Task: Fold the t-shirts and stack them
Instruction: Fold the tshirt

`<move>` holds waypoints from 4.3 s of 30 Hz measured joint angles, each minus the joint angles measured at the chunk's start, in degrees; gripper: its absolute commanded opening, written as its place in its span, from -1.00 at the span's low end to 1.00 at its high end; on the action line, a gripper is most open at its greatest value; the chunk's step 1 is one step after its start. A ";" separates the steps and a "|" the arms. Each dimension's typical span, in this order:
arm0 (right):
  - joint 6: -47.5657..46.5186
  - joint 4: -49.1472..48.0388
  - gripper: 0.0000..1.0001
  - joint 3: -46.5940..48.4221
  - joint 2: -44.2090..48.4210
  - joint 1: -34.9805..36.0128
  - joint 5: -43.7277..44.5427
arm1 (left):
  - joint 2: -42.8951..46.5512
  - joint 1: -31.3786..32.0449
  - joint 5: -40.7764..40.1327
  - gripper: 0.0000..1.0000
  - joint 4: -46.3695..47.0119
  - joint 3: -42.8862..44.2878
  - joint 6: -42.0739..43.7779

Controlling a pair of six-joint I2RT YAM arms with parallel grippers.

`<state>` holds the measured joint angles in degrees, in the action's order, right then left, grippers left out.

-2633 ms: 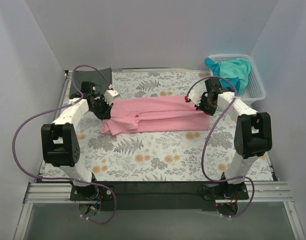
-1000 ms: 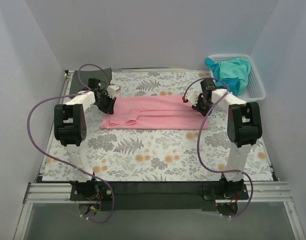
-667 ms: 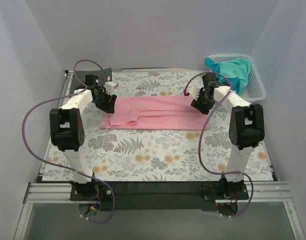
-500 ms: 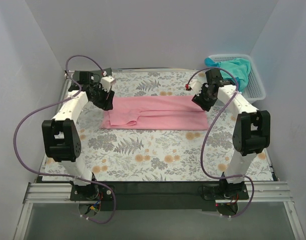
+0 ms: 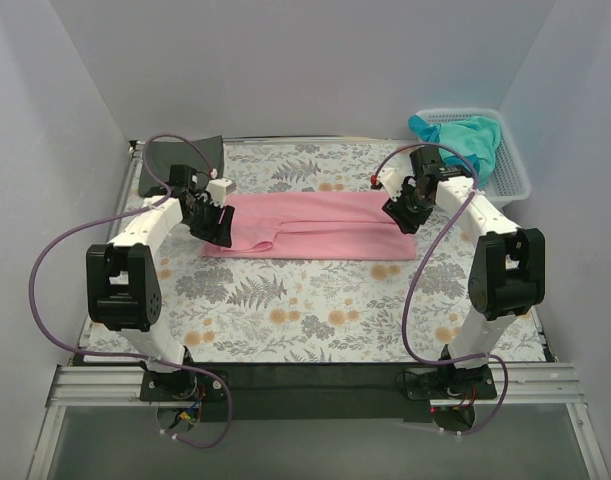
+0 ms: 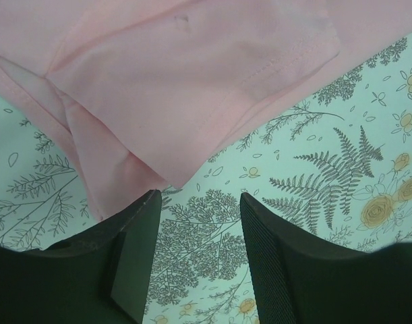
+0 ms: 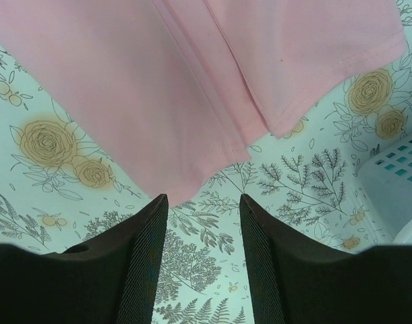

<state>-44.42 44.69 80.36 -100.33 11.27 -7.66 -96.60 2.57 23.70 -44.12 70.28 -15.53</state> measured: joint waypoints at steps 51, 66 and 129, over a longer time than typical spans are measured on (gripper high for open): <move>-0.74 0.31 -0.14 0.98 -3.04 0.00 0.42 | -14.32 0.55 2.95 -1.00 9.03 18.18 -14.10; -0.44 0.39 -0.20 2.64 -3.67 0.44 0.17 | -21.07 0.24 1.16 -0.38 11.23 22.86 -16.74; 4.33 -1.51 -0.66 -18.82 1.03 16.83 -0.17 | -37.46 11.82 -12.74 -0.40 6.14 39.47 -21.75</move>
<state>-40.10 43.18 61.54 -99.31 28.10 -7.84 -134.06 14.39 10.96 -37.98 109.75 -37.28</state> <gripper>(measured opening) 0.153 0.258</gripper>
